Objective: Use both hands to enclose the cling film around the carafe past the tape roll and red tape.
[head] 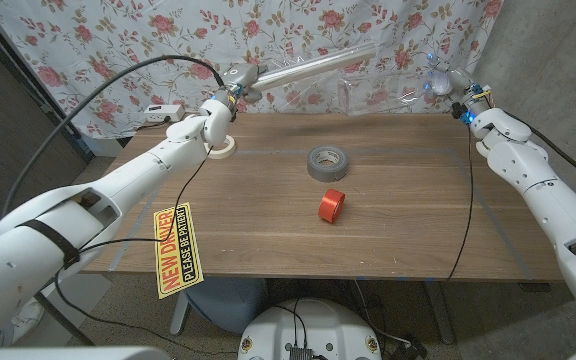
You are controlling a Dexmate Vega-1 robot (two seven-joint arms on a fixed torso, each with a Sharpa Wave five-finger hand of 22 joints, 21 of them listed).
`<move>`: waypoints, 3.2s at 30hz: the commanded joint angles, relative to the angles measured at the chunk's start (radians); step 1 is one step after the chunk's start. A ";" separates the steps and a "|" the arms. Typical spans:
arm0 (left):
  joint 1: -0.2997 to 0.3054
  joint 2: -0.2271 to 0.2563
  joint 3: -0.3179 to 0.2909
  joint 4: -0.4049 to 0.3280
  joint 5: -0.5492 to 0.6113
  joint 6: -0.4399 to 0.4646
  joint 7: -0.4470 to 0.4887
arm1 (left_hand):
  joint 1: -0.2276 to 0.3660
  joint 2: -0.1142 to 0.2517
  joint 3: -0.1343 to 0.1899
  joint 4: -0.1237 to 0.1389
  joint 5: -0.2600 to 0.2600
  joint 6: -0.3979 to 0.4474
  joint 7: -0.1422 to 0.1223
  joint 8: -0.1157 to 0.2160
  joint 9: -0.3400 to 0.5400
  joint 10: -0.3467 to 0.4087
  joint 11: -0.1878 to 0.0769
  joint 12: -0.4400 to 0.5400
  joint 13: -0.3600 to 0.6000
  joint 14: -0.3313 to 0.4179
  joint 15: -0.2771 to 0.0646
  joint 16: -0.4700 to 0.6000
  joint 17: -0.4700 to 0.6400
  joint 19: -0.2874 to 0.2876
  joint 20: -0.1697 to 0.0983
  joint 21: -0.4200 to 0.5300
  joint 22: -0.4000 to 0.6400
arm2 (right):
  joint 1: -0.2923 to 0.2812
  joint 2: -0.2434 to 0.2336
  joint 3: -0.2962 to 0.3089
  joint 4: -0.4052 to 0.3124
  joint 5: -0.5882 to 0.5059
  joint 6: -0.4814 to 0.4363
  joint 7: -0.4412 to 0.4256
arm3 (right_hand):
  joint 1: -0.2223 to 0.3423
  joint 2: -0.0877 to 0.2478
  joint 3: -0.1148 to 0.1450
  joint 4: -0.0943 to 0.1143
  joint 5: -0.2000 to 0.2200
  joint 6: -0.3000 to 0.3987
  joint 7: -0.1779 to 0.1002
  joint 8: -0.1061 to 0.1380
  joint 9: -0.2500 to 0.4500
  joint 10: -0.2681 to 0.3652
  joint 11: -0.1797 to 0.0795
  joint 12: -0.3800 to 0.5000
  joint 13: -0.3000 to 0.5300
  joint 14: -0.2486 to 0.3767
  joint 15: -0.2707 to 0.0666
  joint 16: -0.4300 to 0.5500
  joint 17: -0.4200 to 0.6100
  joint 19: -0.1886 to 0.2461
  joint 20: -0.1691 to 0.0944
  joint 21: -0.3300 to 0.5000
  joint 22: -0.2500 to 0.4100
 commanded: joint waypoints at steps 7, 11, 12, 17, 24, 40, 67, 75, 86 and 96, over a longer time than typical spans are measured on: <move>-0.022 -0.012 -0.005 -0.068 0.018 -0.037 -0.040 | 0.002 0.003 0.002 0.003 0.011 -0.012 -0.001 0.010 0.003 0.019 -0.013 0.232 0.003 0.066 -0.042 0.004 -0.008 0.008 0.000 0.003 -0.001 | 0.000 -0.005 -0.054 -0.021 -0.121 0.034 -0.087 | 0.147 0.156 0.006 0.005 -0.001 0.024 0.025 -0.001 0.003 0.094 -0.088 0.007 -0.002 0.311 -0.390 0.274 0.001 -0.046 -0.141 -0.003 -0.003; -0.018 -0.015 -0.011 -0.082 0.018 -0.046 -0.037 | 0.004 0.003 0.004 0.002 0.014 -0.013 -0.002 0.010 0.002 0.019 -0.013 0.232 0.003 0.069 -0.043 0.008 -0.004 0.011 0.001 0.007 0.005 | -0.002 0.005 -0.050 -0.011 -0.116 0.039 -0.094 | 0.146 0.156 0.006 0.005 -0.001 0.024 0.025 -0.001 0.002 0.095 -0.090 0.007 -0.004 0.310 -0.390 0.274 0.001 -0.046 -0.141 -0.003 -0.004; -0.020 -0.014 -0.010 -0.092 0.019 -0.039 -0.055 | 0.003 0.002 0.002 0.002 0.014 -0.013 -0.002 0.011 0.002 0.019 -0.013 0.232 0.003 0.068 -0.042 0.007 -0.006 0.009 0.000 0.003 0.001 | -0.001 0.007 -0.049 -0.008 -0.114 0.040 -0.092 | 0.146 0.156 0.006 0.005 -0.001 0.024 0.026 -0.001 0.002 0.094 -0.090 0.007 -0.004 0.310 -0.390 0.274 0.001 -0.046 -0.141 -0.003 -0.005; -0.022 -0.027 -0.014 -0.096 0.022 -0.055 -0.045 | 0.002 0.002 0.001 0.003 0.015 -0.016 -0.002 0.012 0.001 0.019 -0.013 0.232 0.003 0.070 -0.043 0.008 -0.005 0.010 0.000 0.003 -0.002 | -0.001 0.021 -0.046 0.003 -0.106 0.053 -0.093 | 0.146 0.156 0.006 0.006 -0.001 0.025 0.026 -0.001 0.003 0.093 -0.092 0.009 -0.002 0.310 -0.390 0.274 0.001 -0.046 -0.141 -0.003 -0.006; -0.031 -0.052 -0.013 -0.083 0.015 -0.082 -0.039 | 0.001 0.002 0.000 0.004 0.017 -0.014 -0.002 0.015 0.000 0.018 -0.013 0.232 0.003 0.068 -0.043 0.006 -0.005 0.010 0.001 0.004 -0.004 | -0.002 0.048 -0.042 0.012 -0.088 0.068 -0.091 | 0.146 0.156 0.006 0.005 -0.001 0.025 0.027 -0.001 0.002 0.095 -0.090 0.009 -0.003 0.309 -0.390 0.274 0.001 -0.046 -0.141 -0.003 -0.007; -0.028 -0.065 -0.010 -0.115 0.020 -0.083 -0.075 | 0.003 0.003 -0.007 0.003 0.022 -0.017 -0.002 0.019 -0.004 0.020 -0.014 0.232 0.003 0.071 -0.043 0.003 -0.003 0.009 0.000 0.009 -0.021 | -0.019 0.079 -0.039 0.003 -0.070 0.073 -0.116 | 0.145 0.156 0.006 0.005 -0.001 0.025 0.027 0.000 0.004 0.094 -0.090 0.011 -0.005 0.307 -0.390 0.276 0.001 -0.046 -0.141 -0.001 -0.007; 0.011 -0.050 -0.039 -0.207 0.042 -0.077 -0.080 | 0.002 0.005 -0.012 0.005 0.029 -0.022 -0.003 0.025 -0.009 0.019 -0.013 0.232 0.003 0.064 -0.042 0.001 -0.007 0.010 -0.001 0.011 -0.025 | -0.012 0.126 -0.058 0.034 -0.061 0.085 -0.107 | 0.146 0.156 0.007 0.005 -0.001 0.026 0.027 -0.001 0.003 0.093 -0.090 0.014 -0.008 0.305 -0.390 0.278 0.001 -0.046 -0.141 0.000 -0.009; 0.014 -0.060 -0.041 -0.206 0.039 -0.087 -0.074 | 0.003 0.006 -0.013 0.005 0.030 -0.022 -0.002 0.028 -0.009 0.018 -0.014 0.232 0.003 0.067 -0.042 0.003 -0.010 0.010 -0.001 0.012 -0.021 | -0.019 0.139 -0.058 0.028 -0.057 0.092 -0.118 | 0.146 0.156 0.006 0.005 -0.001 0.026 0.026 -0.001 0.003 0.093 -0.090 0.016 -0.007 0.305 -0.390 0.279 0.001 -0.046 -0.141 -0.001 -0.011; 0.011 -0.066 -0.036 -0.206 0.045 -0.122 -0.067 | 0.003 0.006 -0.016 0.005 0.032 -0.023 -0.002 0.032 -0.007 0.017 -0.013 0.232 0.003 0.065 -0.042 0.004 -0.008 0.008 -0.002 0.011 -0.025 | -0.013 0.160 -0.065 0.039 -0.057 0.095 -0.128 | 0.146 0.157 0.007 0.005 -0.001 0.023 0.025 -0.001 0.005 0.091 -0.089 0.016 -0.009 0.304 -0.390 0.279 0.001 -0.047 -0.141 -0.002 -0.013; 0.004 -0.092 -0.024 -0.184 0.033 -0.155 -0.069 | 0.004 0.008 -0.017 0.005 0.033 -0.024 -0.002 0.037 -0.005 0.018 -0.014 0.232 0.003 0.070 -0.043 0.010 -0.008 0.009 0.000 0.012 -0.022 | 0.001 0.176 -0.077 0.058 -0.061 0.088 -0.130 | 0.145 0.156 0.007 0.005 -0.001 0.024 0.025 0.000 0.004 0.092 -0.089 0.018 -0.010 0.303 -0.390 0.280 0.001 -0.048 -0.141 0.000 -0.011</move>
